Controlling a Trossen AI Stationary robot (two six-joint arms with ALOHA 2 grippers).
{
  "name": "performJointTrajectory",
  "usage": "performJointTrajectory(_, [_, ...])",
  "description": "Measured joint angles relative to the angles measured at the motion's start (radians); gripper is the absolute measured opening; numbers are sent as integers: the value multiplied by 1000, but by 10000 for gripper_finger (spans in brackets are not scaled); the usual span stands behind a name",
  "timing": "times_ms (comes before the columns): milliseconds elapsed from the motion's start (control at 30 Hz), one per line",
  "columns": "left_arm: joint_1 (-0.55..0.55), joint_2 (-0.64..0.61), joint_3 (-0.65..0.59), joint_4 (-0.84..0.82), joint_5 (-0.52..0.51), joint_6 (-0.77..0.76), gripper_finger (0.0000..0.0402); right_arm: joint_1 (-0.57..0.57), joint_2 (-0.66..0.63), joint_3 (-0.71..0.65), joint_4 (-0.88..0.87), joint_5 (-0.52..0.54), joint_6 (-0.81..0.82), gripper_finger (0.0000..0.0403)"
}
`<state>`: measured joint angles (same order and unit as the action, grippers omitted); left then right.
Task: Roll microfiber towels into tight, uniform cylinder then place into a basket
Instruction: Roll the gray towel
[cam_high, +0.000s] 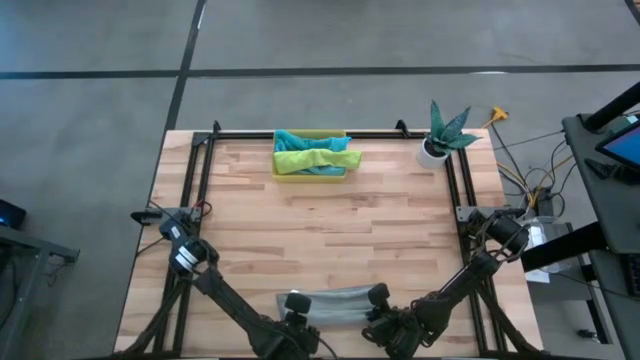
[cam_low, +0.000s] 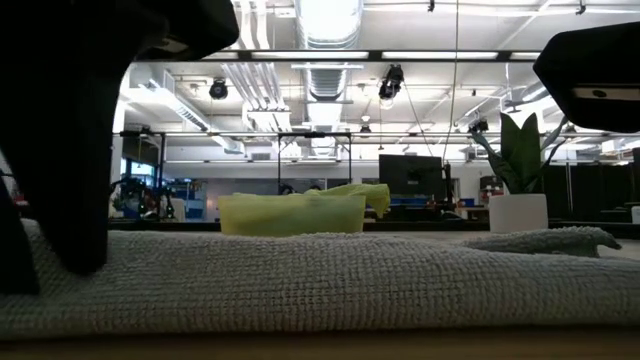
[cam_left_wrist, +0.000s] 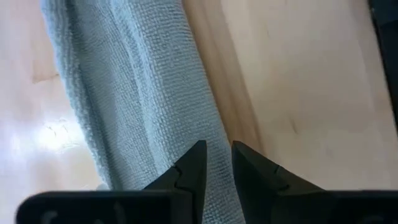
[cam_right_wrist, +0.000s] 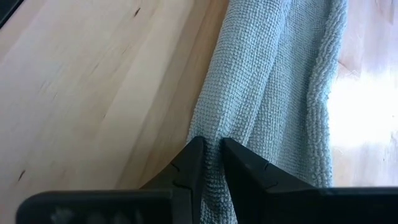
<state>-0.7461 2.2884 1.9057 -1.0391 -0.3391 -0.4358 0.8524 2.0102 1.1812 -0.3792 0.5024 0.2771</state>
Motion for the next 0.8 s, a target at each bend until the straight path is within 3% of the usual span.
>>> performJointTrajectory(467, [1,-3,-1,4,4,-55,191,0,0,-6,17,0,3,59])
performJointTrajectory(800, [15,47,-5,23,9,-56,201,-1,1,-6,20,-2,3,59])
